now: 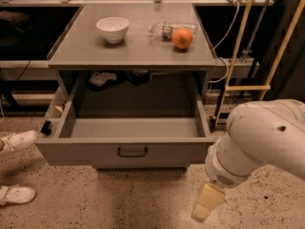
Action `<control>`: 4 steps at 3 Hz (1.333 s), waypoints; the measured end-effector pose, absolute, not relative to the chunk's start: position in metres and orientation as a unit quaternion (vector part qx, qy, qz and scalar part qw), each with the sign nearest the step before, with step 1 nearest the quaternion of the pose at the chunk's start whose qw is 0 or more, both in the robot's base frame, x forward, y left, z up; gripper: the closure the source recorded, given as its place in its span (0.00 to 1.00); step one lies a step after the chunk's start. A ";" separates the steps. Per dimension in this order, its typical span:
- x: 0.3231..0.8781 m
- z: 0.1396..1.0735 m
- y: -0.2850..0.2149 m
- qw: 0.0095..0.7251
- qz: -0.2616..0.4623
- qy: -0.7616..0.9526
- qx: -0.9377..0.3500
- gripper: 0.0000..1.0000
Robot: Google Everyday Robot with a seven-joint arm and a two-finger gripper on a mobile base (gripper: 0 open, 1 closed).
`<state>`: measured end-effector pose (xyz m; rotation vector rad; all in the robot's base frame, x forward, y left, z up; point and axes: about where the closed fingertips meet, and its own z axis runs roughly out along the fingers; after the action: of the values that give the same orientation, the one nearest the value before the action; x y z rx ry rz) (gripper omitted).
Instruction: Close top drawer
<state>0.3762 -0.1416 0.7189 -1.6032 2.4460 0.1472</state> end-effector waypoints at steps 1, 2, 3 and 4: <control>0.370 0.702 -0.129 0.064 0.064 0.811 -0.577 0.00; 0.395 0.656 -0.109 0.022 0.104 0.797 -0.594 0.00; 0.396 0.636 -0.103 0.007 0.122 0.794 -0.596 0.00; 0.396 0.636 -0.103 0.007 0.122 0.794 -0.596 0.00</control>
Offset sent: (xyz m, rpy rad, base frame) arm 0.0526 0.0575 -0.1247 0.0230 0.3382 0.2038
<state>0.3965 -0.1031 0.6363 -1.8641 2.4828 0.3823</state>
